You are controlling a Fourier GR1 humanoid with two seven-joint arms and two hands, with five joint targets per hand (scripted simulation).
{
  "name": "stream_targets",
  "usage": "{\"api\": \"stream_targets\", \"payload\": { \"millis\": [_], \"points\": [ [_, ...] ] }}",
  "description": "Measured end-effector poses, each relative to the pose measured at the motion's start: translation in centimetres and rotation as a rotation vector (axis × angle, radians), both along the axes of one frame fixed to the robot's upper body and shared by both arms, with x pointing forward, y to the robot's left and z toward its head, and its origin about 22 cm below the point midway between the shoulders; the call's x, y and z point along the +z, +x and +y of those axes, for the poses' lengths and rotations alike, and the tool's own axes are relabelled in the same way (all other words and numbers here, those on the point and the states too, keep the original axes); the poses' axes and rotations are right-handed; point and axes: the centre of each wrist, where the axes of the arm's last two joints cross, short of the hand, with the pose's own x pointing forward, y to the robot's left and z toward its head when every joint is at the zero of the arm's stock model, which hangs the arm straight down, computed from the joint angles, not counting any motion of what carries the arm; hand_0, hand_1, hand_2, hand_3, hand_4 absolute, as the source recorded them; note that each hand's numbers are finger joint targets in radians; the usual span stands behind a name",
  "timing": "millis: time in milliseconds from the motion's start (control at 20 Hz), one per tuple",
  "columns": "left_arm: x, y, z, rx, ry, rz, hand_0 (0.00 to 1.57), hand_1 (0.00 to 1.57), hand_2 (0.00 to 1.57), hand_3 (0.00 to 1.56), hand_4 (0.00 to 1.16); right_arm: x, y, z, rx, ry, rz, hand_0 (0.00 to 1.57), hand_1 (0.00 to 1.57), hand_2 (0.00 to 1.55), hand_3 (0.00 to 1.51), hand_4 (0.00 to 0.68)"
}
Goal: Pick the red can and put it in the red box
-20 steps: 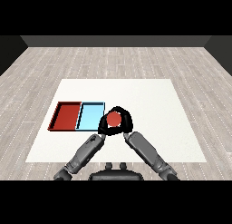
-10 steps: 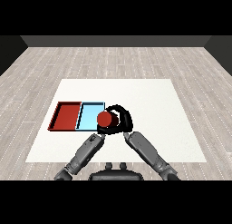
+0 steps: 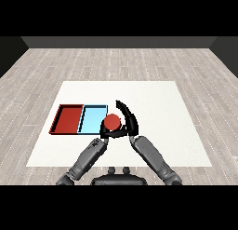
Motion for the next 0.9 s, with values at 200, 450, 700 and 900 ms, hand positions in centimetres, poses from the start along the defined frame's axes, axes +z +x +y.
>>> {"api": "stream_targets", "payload": {
  "millis": [200,450,700,900],
  "points": [
    [-0.3,0.0,-0.2,0.004,0.002,-0.014,1.57,1.57,1.57,1.48,1.13,-0.1,-0.1,0.0,-0.018,0.0,0.01,0.0,0.0,0.0,0.0,0.0],
    [0.1,0.2,0.0,0.017,0.011,-0.015,1.57,1.57,1.57,1.47,1.13,-0.6,0.1,-0.4,-0.025,0.014,0.02,0.0,0.0,0.0,0.0,0.0],
    [0.8,0.8,0.5,0.043,0.025,-0.021,1.57,1.57,1.56,1.46,1.13,0.4,-0.4,-1.9,-0.019,0.058,0.017,0.0,0.0,0.0,0.0,0.0],
    [1.7,1.2,1.9,0.061,0.031,-0.028,1.57,1.57,1.57,1.47,1.13,1.0,-1.7,-4.9,-0.039,0.073,-0.001,0.0,0.0,0.0,0.0,0.0]
  ]
}}
